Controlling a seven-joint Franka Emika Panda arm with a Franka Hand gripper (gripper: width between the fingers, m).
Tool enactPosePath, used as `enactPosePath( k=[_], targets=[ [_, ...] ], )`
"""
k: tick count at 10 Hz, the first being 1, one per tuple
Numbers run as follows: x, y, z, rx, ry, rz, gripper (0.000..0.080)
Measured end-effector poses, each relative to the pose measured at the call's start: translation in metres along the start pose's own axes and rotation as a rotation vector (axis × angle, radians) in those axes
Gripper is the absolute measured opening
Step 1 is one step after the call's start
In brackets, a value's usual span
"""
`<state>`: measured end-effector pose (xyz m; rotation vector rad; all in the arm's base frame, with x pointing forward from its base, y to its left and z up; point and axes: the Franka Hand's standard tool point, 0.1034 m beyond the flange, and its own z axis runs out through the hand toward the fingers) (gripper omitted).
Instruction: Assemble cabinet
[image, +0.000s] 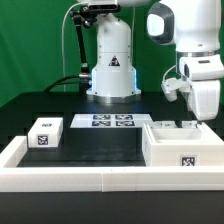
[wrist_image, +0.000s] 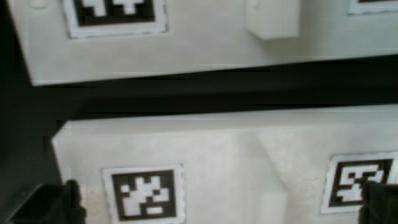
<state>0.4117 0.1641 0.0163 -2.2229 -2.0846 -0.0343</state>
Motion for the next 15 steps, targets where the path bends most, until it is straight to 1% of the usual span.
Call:
enactPosePath(
  k=[1, 2, 3, 4, 5, 6, 7, 10, 12, 13, 14, 15],
  targets=[
    [0.000, -0.001, 0.002, 0.004, 0.000, 0.001, 0.0675],
    [0.000, 0.000, 0.002, 0.001, 0.003, 0.001, 0.0538],
    [0.000, 0.000, 0.002, 0.000, 0.003, 0.002, 0.0355],
    [0.000, 0.000, 0.002, 0.000, 0.003, 0.002, 0.0355],
    [0.000, 0.000, 0.002, 0.000, 0.003, 0.002, 0.0221],
    [0.000, 0.000, 0.002, 0.000, 0.003, 0.003, 0.0221],
    [0.000, 0.000, 0.002, -0.001, 0.004, 0.003, 0.0067],
    [-0.001, 0.001, 0.001, -0.003, 0.003, 0.004, 0.0068],
    [-0.002, 0.003, -0.006, -0.004, -0.005, 0.005, 0.0068],
    [-0.005, 0.004, -0.015, -0.001, -0.020, 0.003, 0.0068],
    [-0.007, 0.007, -0.032, -0.006, -0.040, 0.000, 0.0068],
    [-0.010, 0.009, -0.044, -0.009, -0.055, -0.003, 0.0068]
  ],
)
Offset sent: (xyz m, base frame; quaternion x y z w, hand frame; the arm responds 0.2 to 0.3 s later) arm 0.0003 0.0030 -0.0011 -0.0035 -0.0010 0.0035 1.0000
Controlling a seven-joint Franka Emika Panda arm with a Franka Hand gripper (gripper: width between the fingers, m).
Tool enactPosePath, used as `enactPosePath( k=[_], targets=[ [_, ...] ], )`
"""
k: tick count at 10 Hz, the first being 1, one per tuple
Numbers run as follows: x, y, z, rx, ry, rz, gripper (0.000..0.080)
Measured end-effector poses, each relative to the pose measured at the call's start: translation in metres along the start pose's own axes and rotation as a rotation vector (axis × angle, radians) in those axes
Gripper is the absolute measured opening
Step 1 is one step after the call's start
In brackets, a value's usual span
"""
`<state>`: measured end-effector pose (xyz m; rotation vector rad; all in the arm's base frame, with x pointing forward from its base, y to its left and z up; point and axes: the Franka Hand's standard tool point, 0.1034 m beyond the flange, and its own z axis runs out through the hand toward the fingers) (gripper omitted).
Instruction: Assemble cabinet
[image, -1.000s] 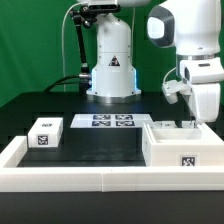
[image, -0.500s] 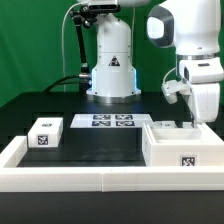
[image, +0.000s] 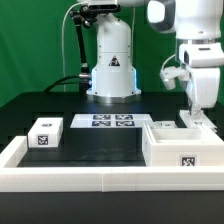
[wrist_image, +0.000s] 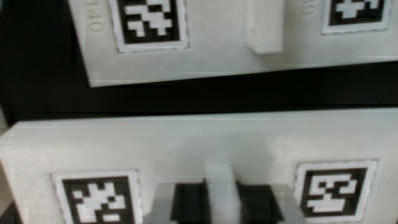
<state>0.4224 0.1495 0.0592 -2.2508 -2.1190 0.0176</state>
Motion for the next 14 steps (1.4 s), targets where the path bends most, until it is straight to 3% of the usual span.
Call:
enactPosePath(
  k=[2, 5, 14],
  targets=[
    [-0.015, 0.010, -0.021, -0.019, -0.015, -0.003, 0.0068],
    [-0.035, 0.015, -0.017, -0.014, -0.012, 0.008, 0.0068],
    [-0.034, 0.014, -0.004, 0.012, -0.007, 0.015, 0.0069]
  ],
)
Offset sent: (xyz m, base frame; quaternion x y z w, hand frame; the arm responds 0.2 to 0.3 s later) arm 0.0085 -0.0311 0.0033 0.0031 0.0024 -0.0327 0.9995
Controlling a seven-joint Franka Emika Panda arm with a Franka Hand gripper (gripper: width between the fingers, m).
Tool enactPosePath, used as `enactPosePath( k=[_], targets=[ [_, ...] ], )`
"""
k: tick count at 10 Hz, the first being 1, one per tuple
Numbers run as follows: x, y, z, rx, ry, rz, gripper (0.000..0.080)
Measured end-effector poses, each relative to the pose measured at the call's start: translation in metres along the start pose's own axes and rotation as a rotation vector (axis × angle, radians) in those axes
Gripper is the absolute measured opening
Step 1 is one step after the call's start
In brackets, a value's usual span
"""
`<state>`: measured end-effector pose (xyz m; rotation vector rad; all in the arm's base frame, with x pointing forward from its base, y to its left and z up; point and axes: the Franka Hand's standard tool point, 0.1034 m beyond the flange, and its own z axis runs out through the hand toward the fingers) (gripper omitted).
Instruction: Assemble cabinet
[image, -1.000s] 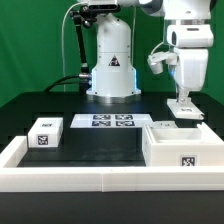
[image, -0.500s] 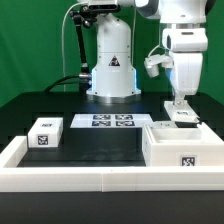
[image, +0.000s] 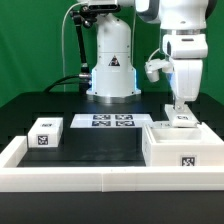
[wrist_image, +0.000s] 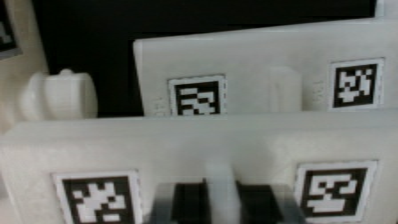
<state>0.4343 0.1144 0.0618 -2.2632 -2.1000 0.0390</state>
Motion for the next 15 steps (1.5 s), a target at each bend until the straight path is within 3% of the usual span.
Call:
enactPosePath(
  k=[15],
  targets=[
    [0.0015, 0.0101, -0.0026, -0.007, 0.006, 0.030, 0.0070]
  ],
)
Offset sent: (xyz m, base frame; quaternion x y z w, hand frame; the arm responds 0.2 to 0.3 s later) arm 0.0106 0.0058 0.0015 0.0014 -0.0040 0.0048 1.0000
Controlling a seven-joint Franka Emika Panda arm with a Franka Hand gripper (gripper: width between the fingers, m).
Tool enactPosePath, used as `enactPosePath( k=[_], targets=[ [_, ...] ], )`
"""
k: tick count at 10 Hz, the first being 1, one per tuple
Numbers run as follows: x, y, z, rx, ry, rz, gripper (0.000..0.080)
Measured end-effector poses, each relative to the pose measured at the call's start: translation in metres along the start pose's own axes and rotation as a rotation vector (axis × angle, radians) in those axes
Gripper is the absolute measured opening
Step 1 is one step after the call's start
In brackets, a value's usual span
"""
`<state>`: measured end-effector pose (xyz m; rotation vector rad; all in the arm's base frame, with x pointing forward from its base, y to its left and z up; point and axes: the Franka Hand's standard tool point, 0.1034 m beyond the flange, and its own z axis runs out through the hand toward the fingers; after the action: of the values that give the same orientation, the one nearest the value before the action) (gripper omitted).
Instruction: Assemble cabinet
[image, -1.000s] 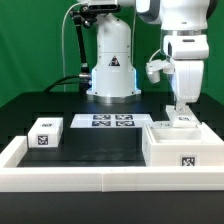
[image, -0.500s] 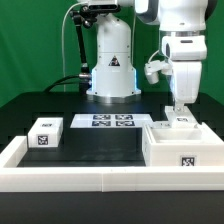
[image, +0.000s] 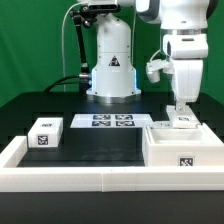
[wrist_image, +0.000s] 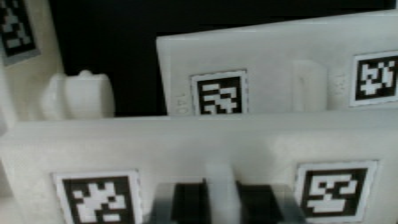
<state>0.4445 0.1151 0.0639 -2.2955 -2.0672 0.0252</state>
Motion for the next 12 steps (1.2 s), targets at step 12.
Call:
enactPosePath(
  k=[12],
  targets=[
    [0.0006, 0.0080, 0.0026, -0.003, 0.007, 0.018, 0.0070]
  ],
)
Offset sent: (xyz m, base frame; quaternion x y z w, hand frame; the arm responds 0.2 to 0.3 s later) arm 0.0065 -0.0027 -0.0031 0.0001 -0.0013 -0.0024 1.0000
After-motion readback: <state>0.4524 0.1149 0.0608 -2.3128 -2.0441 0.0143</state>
